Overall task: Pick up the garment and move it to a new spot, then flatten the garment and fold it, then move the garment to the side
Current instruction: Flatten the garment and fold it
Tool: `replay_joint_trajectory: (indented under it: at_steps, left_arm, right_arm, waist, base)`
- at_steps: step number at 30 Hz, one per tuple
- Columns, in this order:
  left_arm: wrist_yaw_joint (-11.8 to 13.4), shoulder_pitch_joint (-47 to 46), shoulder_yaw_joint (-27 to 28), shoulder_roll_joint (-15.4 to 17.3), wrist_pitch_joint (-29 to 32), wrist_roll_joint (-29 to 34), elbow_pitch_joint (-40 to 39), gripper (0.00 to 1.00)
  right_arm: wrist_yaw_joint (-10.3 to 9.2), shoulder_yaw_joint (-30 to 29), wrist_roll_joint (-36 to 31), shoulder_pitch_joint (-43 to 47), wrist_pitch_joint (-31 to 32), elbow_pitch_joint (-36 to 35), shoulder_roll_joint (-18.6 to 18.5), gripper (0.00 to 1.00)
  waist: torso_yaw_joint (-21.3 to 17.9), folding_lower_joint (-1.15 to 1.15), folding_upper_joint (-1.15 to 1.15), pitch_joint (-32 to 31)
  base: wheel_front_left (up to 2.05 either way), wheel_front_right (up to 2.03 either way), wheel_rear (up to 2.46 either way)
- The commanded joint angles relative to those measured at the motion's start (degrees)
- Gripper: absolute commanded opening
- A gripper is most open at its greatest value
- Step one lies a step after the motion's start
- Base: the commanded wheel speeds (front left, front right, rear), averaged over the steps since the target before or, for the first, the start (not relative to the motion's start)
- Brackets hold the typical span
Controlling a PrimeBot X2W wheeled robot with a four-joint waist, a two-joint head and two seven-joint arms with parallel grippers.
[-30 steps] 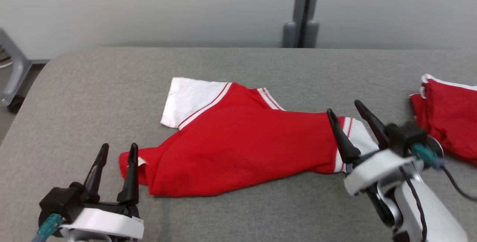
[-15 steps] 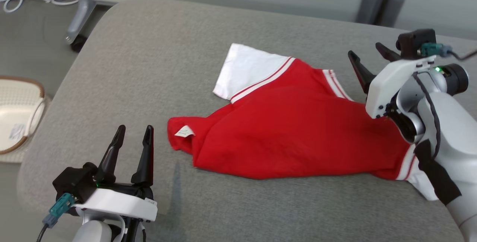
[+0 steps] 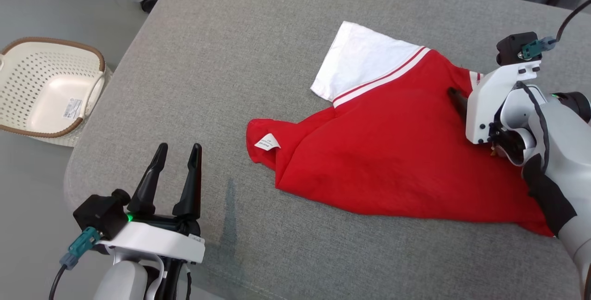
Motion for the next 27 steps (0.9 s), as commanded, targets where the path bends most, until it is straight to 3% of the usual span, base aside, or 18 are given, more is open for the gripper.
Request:
replay_joint_trajectory:
  at_steps: [1, 3, 4, 6, 10, 20, 27]
  left_arm:
    - [-0.11, -1.51, 0.06, 0.24, -0.25, -0.41, -0.22, 1.00]
    - [-0.11, -1.32, 0.11, 0.21, -0.25, -0.60, -0.25, 1.00]
    - [-0.11, -1.31, 0.12, 0.23, -0.25, -0.67, -0.23, 1.00]
    - [-0.11, -1.51, 0.13, 0.32, -0.25, -0.76, 0.08, 1.00]
    - [-0.11, -1.82, -0.11, 0.60, -0.25, -0.72, 0.16, 1.00]
    - [-0.11, -1.77, -0.90, 1.79, -0.24, -0.49, -0.91, 1.00]
    - [-0.11, -2.98, -1.48, 2.67, -0.25, -1.55, -2.04, 1.00]
  right_arm:
    - [-0.01, 0.23, 0.96, -0.82, 1.46, 1.44, -0.05, 1.00]
    - [-0.01, 0.93, 1.25, -0.99, 2.86, 2.97, 0.17, 1.00]
    - [-0.01, 1.16, 1.51, -1.15, 3.01, 3.39, 0.36, 0.89]
    - [0.00, 1.98, 1.85, -1.56, 1.94, 3.49, 0.67, 0.00]
    - [-0.02, 2.64, 1.76, -2.46, -0.82, 3.36, 0.11, 0.00]
    - [-0.01, 1.34, -0.21, -8.04, -15.08, 6.34, -1.14, 0.00]
    - [-0.01, -2.29, -2.95, -14.76, -21.49, 10.32, -5.93, 0.00]
  waist:
    - [0.58, 0.00, 0.00, 0.77]
    - [0.56, 0.00, 0.00, 1.05]
    - [0.49, 0.00, 0.00, 1.13]
    - [0.15, 0.00, 0.00, 1.04]
    - [-0.44, 0.00, 0.00, 0.69]
    - [-2.98, 0.00, 0.00, 0.95]
    - [-2.91, 0.00, 0.00, 4.99]
  base:
    - [0.00, 0.00, 0.00]
    - [0.00, 0.00, 0.00]
    - [0.00, 0.00, 0.00]
    - [0.00, 0.00, 0.00]
    - [0.00, 0.00, 0.00]
    - [0.00, 0.00, 0.00]
    - [0.00, 0.00, 0.00]
